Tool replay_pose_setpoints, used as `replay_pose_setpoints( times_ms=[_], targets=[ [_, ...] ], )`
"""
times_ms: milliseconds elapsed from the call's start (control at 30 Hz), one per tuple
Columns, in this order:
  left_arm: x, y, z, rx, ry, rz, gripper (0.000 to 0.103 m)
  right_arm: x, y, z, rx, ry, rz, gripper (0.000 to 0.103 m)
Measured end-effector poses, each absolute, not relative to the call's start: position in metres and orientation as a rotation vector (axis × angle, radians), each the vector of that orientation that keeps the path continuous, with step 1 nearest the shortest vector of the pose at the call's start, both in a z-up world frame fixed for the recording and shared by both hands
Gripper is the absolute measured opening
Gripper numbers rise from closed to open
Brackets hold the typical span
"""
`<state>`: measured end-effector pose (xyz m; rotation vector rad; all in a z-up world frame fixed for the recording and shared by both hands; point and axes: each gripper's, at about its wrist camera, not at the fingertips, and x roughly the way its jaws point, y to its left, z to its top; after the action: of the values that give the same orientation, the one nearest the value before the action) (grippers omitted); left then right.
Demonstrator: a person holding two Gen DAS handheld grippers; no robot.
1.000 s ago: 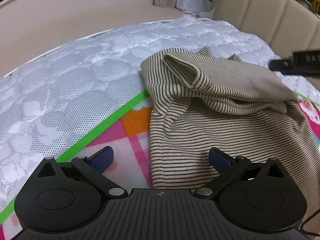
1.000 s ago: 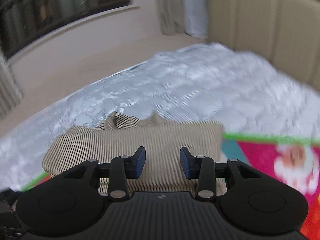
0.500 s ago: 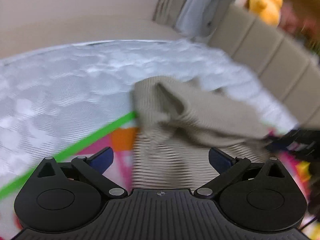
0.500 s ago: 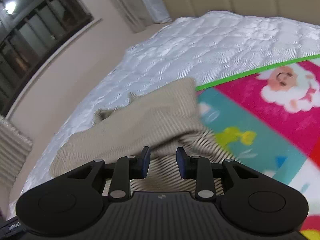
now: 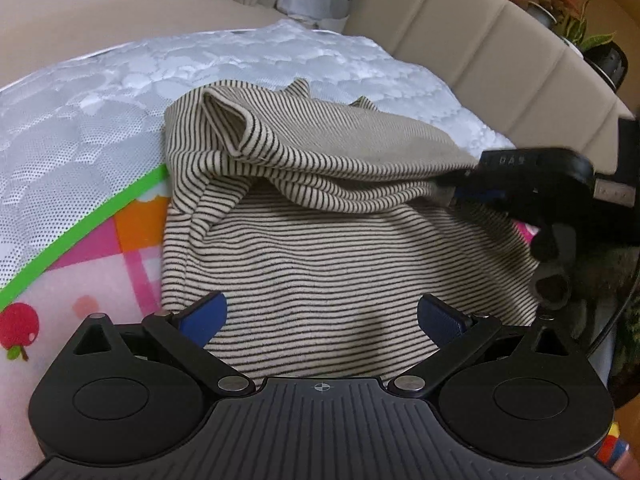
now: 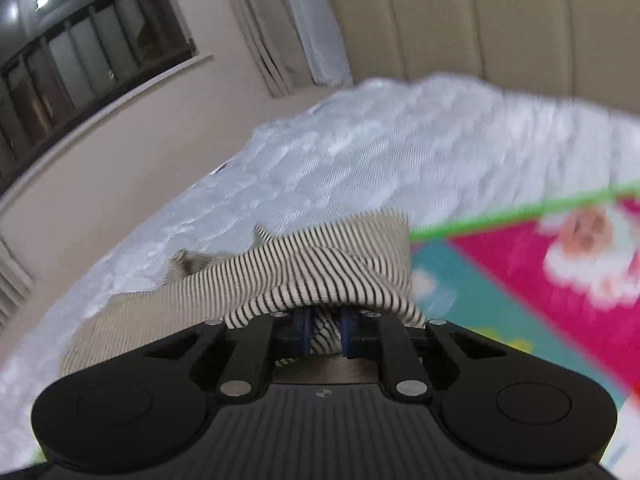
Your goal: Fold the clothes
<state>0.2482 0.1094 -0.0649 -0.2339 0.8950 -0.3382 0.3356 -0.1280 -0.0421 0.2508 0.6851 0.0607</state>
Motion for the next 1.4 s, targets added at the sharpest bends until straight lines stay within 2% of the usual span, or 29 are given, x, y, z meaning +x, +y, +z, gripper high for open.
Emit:
replay_pose_setpoints(
  times_ms=[233,400,500,667,733,800,833,933,1133,1167,1233,1267,1300,1333,1400],
  targets=[
    [0.249,0.109,-0.066,-0.217,0.893,-0.348,0.103,0.344,-0.129,-0.054,0.055,0.721,0.049,0.012],
    [0.251,0.110,-0.067,-0.205,0.892,-0.350,0.103,0.316,-0.135,-0.034,0.022,0.719,0.078,0.015],
    [0.251,0.109,-0.067,-0.203,0.887,-0.352,0.103,0.287,-0.145,-0.017,0.056,0.724,0.086,0.022],
    [0.246,0.112,-0.062,-0.225,0.867,-0.339,0.103,0.249,-0.162,-0.014,0.107,0.635,0.124,0.042],
    [0.240,0.112,-0.051,-0.212,0.833,-0.304,0.100,0.249,-0.168,-0.026,0.131,0.644,0.127,0.043],
    [0.241,0.110,-0.040,-0.200,0.791,-0.280,0.088,0.255,-0.173,-0.040,0.176,0.692,0.139,0.043],
    [0.249,0.107,-0.040,-0.194,0.797,-0.258,0.086,0.257,-0.175,-0.047,0.197,0.719,0.141,0.043],
    [0.272,0.095,-0.039,-0.178,0.815,-0.192,0.085,0.259,-0.176,-0.049,0.240,0.731,0.158,0.043],
    [0.318,0.073,-0.038,-0.143,0.850,-0.058,0.084,0.247,-0.181,-0.015,0.233,0.590,0.203,0.045],
    [0.326,0.069,-0.038,-0.138,0.856,-0.036,0.081,0.247,-0.184,-0.012,0.239,0.575,0.198,0.045],
    [0.328,0.059,-0.037,-0.075,0.832,-0.037,0.060,0.250,-0.191,-0.008,0.266,0.559,0.185,0.045],
    [0.328,0.054,-0.035,-0.049,0.819,-0.039,0.037,0.251,-0.195,-0.007,0.282,0.557,0.177,0.045],
    [0.329,0.050,-0.033,-0.023,0.806,-0.040,0.019,0.252,-0.199,-0.007,0.294,0.557,0.167,0.045],
    [0.329,0.045,-0.031,0.003,0.793,-0.042,0.014,0.253,-0.202,-0.006,0.305,0.557,0.158,0.045],
    [0.324,0.049,-0.016,0.009,0.731,-0.018,0.013,0.254,-0.205,-0.006,0.313,0.561,0.152,0.045]
  ],
)
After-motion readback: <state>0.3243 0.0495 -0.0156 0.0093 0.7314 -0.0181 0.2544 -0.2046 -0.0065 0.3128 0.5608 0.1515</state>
